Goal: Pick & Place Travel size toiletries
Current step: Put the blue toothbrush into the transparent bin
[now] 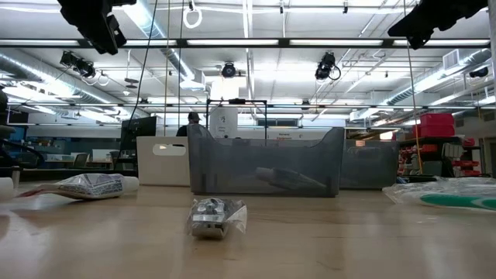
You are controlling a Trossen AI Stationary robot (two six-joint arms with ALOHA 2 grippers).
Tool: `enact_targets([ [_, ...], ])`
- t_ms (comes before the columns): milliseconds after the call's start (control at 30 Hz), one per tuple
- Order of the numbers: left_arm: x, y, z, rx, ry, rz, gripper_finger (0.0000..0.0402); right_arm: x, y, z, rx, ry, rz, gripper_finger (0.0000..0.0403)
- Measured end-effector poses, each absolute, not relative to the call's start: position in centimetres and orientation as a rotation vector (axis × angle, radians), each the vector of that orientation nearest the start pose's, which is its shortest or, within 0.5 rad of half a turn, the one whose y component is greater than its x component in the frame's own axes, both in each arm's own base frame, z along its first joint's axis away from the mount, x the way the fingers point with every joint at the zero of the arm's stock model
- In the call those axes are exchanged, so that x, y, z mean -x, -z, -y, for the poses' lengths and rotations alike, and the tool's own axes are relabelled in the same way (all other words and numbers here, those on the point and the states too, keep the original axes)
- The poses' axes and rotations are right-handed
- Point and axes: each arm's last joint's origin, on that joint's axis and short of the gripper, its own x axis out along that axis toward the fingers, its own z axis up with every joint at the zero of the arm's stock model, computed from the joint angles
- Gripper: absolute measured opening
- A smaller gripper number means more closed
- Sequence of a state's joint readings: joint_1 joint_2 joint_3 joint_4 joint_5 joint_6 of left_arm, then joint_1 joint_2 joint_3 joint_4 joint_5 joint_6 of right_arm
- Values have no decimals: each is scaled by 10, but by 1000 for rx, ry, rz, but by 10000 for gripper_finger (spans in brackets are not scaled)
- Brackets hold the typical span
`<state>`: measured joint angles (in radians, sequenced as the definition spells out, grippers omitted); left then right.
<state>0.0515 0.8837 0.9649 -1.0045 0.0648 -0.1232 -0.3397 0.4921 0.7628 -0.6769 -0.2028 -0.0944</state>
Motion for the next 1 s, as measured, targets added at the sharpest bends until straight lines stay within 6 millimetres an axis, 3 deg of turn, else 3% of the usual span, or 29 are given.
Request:
enact_targets([
  [500,-184,-283,18,85,73,-1126,6,-92,-313,26,-16,116,-398,13],
  [1000,-189,-267,48,-70,138,-1239,15,-92,-313,26,-17,116,-399,13],
])
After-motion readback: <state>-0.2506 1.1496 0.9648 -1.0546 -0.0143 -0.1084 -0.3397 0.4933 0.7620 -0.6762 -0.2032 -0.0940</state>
